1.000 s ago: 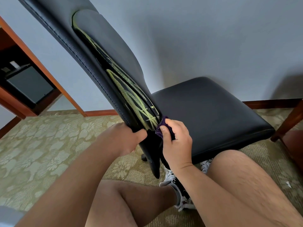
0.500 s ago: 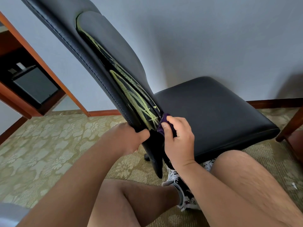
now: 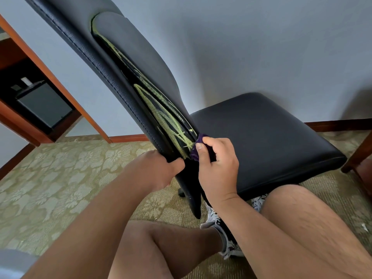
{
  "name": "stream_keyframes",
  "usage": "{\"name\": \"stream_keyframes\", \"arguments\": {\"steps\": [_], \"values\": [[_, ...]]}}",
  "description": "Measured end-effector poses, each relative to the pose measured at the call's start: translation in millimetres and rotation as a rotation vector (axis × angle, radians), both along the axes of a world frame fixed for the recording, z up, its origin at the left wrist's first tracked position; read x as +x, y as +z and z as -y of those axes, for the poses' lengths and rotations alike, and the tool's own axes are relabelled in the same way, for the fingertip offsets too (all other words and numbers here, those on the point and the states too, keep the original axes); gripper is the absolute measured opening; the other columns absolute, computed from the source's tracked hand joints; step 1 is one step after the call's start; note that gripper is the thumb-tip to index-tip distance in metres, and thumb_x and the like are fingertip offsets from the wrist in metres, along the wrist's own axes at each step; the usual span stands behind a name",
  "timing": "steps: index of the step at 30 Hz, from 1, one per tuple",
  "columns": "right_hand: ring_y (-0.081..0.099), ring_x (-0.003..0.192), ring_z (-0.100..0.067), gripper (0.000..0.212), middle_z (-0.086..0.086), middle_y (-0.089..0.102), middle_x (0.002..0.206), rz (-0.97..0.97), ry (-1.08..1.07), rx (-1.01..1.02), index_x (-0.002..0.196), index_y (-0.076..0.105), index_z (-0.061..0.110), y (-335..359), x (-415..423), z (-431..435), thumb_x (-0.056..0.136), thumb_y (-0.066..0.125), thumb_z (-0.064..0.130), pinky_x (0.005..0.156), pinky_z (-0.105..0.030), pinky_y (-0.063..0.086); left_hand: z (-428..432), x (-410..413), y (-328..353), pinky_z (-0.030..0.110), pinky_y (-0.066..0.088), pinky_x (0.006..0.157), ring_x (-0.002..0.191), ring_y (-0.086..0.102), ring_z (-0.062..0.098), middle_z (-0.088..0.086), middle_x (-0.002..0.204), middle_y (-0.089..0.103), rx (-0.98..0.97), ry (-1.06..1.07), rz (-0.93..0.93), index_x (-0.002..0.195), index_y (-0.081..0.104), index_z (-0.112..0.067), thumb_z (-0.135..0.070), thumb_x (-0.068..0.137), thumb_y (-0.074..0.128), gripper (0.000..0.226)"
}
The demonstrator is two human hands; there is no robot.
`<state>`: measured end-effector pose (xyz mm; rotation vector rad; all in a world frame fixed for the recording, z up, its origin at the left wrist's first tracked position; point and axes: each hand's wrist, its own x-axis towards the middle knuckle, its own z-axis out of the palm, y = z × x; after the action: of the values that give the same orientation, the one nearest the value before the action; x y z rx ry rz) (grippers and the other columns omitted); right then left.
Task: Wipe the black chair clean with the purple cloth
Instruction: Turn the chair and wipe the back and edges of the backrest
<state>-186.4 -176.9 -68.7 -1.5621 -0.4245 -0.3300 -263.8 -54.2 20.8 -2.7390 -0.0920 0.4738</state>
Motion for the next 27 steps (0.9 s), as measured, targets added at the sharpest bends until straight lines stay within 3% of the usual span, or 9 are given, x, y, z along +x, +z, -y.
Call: {"name": "stream_keyframes", "arguments": {"steps": [4,8,11,15,18,21,23,25,27], "values": [[0.060,0.091,-0.022,0.011,0.003,0.061,0.098,0.084,-0.023,-0.058,0.102,0.072,0.015,6.5,3.4,-2.8,0.094,0.066,0.020,0.072,-0.044,0.053,-1.2,1.2,-0.2,0.039,0.053,0.082,0.093,0.059,0.025,0.004,0.095,0.058,-0.025,0.015,-0.010,0.110,0.026,-0.025,-0.018,0.098,0.037,0.018],[0.058,0.088,-0.021,0.018,0.005,0.060,0.098,0.169,-0.072,-0.142,0.106,0.069,0.016,-5.4,8.3,-3.9,0.098,0.057,0.026,0.064,-0.036,0.052,-4.0,-1.2,-2.9,0.039,0.054,0.079,0.090,0.060,0.026,0.004,0.093,0.059,-0.022,-0.026,0.022,0.111,0.025,-0.026,-0.016,0.096,0.039,0.023],[0.059,0.090,-0.020,0.024,0.005,0.059,0.100,0.105,-0.063,-0.174,0.110,0.068,0.015,-22.4,6.3,-2.9,0.100,0.051,0.028,0.065,-0.038,0.053,-4.3,-3.5,-5.7,0.039,0.055,0.075,0.085,0.061,0.026,0.004,0.088,0.056,-0.046,-0.001,0.044,0.112,0.028,-0.025,-0.015,0.094,0.040,0.023],[0.058,0.089,-0.014,0.008,0.008,0.057,0.099,0.045,-0.046,-0.156,0.103,0.064,0.017,-29.3,2.4,-2.1,0.098,0.058,0.020,0.066,-0.041,0.054,-7.8,-3.4,-5.5,0.041,0.056,0.073,0.082,0.060,0.024,0.002,0.084,0.056,-0.067,0.017,0.054,0.114,0.034,-0.022,-0.012,0.093,0.041,0.024],[0.055,0.087,-0.014,0.004,0.007,0.055,0.097,0.057,-0.030,-0.136,0.099,0.063,0.017,-20.2,1.9,-2.9,0.097,0.060,0.017,0.067,-0.042,0.053,-3.3,-0.9,-10.1,0.043,0.056,0.074,0.079,0.063,0.026,0.002,0.080,0.061,-0.126,0.131,0.127,0.102,0.047,-0.018,-0.029,0.092,0.042,0.015],[0.056,0.086,-0.018,0.006,0.004,0.056,0.097,0.131,-0.046,-0.126,0.099,0.064,0.014,-5.9,2.6,-4.2,0.097,0.061,0.018,0.068,-0.043,0.052,-2.8,-0.4,-14.4,0.046,0.057,0.073,0.074,0.068,0.028,0.006,0.077,0.068,-0.159,0.177,0.264,0.086,0.058,-0.015,-0.052,0.086,0.047,0.039],[0.056,0.085,-0.021,0.008,0.002,0.057,0.096,0.195,-0.064,-0.137,0.098,0.065,0.014,2.6,5.8,-6.3,0.097,0.060,0.020,0.066,-0.042,0.051,-3.6,0.3,-12.4,0.044,0.056,0.075,0.081,0.066,0.029,0.006,0.085,0.066,-0.216,0.264,0.218,0.095,0.052,-0.016,-0.043,0.090,0.046,0.028],[0.055,0.085,-0.021,0.011,0.002,0.057,0.097,0.233,-0.070,-0.143,0.099,0.066,0.014,4.3,9.7,-8.3,0.098,0.058,0.023,0.065,-0.041,0.051,-1.9,-0.3,-10.5,0.042,0.054,0.079,0.091,0.061,0.030,0.007,0.094,0.061,-0.129,0.150,0.120,0.108,0.032,-0.016,-0.028,0.093,0.044,0.022],[0.056,0.086,-0.022,0.017,0.001,0.057,0.098,0.242,-0.071,-0.137,0.103,0.067,0.013,-3.0,12.3,-7.8,0.099,0.055,0.024,0.064,-0.041,0.051,-3.4,-0.2,-9.2,0.044,0.054,0.079,0.088,0.062,0.031,0.008,0.092,0.062,-0.073,0.125,0.095,0.103,0.037,-0.016,-0.033,0.093,0.045,0.022]]}}
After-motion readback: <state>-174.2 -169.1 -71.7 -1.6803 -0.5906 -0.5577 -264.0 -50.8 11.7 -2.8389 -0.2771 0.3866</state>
